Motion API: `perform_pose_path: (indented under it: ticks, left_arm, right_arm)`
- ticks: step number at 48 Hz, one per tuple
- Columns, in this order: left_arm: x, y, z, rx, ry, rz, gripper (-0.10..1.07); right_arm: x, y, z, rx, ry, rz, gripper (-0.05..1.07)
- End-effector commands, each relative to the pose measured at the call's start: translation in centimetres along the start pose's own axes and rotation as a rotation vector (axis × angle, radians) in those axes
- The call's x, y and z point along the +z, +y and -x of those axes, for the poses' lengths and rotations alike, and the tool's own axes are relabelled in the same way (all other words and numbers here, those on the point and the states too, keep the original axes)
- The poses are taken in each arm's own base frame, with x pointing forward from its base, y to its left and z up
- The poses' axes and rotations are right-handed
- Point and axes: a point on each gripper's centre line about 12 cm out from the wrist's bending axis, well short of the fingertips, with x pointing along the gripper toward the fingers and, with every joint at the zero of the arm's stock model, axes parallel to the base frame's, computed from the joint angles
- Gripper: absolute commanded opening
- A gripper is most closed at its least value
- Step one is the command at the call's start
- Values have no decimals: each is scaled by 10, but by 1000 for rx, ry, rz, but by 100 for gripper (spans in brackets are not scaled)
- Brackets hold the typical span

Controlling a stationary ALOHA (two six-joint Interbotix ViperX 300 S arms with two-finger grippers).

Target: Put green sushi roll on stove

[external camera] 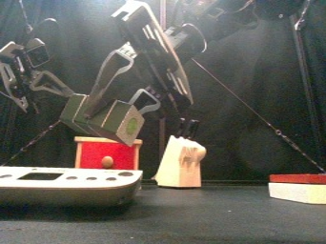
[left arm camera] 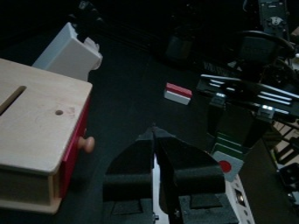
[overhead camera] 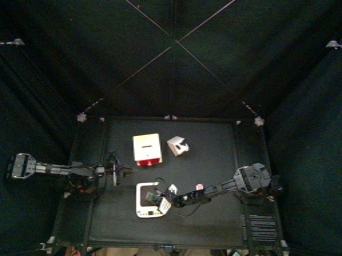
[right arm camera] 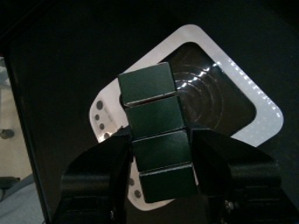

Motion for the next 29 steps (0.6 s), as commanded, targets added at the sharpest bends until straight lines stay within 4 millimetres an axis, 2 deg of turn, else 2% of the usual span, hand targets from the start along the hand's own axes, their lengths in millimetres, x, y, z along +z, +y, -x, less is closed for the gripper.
perform_pose_path:
  ticks: [1, 12, 29]
  left_arm:
    - [4, -1, -2, -4, -15, -1, 40]
    - [3, -1, -2, -3, -12, -1, 40]
    - [3, -1, -2, -3, -12, -1, 40]
  right_arm:
    - [20, 5, 3, 22, -42, -13, 60]
    - [19, -2, -11, -4, -35, -17, 60]
    - [18, -3, -16, -15, -34, -22, 65]
